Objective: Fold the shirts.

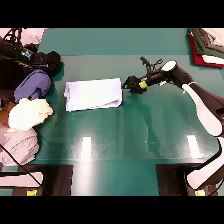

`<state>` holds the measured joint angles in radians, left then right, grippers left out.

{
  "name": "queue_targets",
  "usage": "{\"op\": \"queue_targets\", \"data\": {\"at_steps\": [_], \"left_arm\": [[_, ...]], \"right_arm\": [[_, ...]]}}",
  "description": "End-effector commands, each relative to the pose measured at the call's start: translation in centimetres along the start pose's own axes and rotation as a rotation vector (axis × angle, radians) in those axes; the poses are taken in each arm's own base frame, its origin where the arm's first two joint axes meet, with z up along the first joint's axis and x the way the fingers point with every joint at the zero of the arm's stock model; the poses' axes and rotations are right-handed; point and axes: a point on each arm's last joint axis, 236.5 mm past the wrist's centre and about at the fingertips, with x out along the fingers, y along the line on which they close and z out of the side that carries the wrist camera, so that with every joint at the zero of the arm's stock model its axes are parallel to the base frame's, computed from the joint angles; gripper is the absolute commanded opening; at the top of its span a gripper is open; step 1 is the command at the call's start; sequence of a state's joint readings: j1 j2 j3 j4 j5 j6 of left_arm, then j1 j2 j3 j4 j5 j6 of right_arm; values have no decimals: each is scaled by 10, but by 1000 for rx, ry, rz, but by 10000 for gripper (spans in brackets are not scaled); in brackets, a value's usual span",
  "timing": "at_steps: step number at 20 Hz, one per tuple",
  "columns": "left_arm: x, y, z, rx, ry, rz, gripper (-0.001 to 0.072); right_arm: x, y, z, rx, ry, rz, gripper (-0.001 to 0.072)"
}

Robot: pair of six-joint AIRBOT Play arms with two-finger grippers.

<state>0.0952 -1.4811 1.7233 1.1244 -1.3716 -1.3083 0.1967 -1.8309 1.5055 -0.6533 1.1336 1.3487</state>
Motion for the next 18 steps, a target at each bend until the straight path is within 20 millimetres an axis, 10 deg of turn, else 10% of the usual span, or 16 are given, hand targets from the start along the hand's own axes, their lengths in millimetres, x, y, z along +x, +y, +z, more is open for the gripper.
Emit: {"op": "queue_targets", "data": {"at_steps": [1, 6, 11, 15, 18], "left_arm": [[0, 0, 1, -1, -3, -2, 23], [0, -1, -1, -1, 4, -3, 23], [0, -1, -2, 0, 7, -4, 23], [0, -2, -4, 7, 17, -7, 23], [-1, -2, -6, 7, 25, -9, 23]], "right_arm": [[34, 2, -8, 69, 20, 48, 697], [80, 31, -6, 47, 65, 124, 689], [85, 51, 10, -77, 24, 136, 15], [54, 39, 20, -166, 26, 30, 12], [-13, -3, 38, -146, -18, -175, 12]]}}
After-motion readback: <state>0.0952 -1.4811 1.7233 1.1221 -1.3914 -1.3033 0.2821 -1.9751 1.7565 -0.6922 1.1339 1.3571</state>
